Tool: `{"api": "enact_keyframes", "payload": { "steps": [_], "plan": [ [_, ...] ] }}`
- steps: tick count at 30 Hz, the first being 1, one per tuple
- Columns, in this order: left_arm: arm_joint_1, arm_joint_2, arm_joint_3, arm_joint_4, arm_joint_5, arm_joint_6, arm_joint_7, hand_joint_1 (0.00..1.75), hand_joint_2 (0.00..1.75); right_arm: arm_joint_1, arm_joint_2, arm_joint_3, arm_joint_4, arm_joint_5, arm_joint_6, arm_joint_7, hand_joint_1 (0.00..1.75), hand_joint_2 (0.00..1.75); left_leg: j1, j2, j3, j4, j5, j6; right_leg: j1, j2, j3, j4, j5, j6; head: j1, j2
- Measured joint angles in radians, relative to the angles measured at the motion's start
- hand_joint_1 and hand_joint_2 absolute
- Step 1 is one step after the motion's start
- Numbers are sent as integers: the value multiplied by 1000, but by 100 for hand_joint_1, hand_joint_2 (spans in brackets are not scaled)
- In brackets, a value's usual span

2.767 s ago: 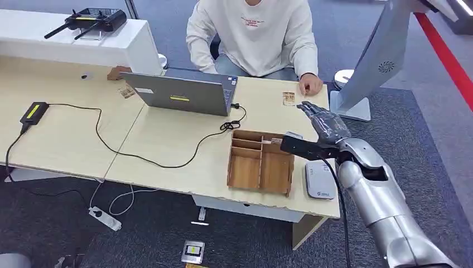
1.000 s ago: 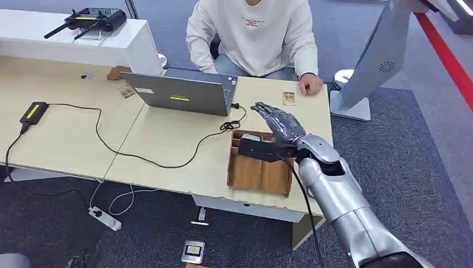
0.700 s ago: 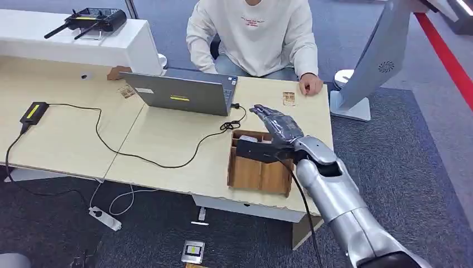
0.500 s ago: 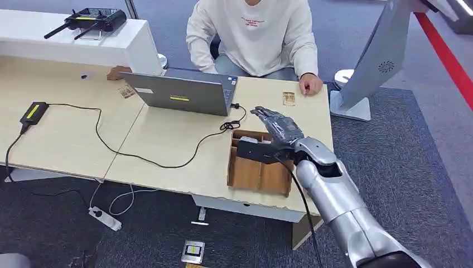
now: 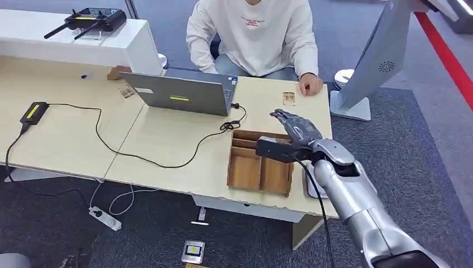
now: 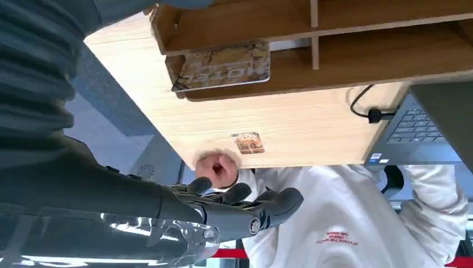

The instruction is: Pass the card to the sensor for recognition and then transmit it.

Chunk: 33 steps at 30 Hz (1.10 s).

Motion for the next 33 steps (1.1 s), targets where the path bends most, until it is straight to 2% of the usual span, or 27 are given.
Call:
{"api": "enact_keyframes", "payload": {
  "steps": [33],
  "plan": [
    [2,-4,0,-6,5,-4,-3,0,0,-18,-13,2,24,-18,-5,-14,0,175,0,0,0,0,0,0,0,0,0,0,0,0,0,0]
  ]
}}
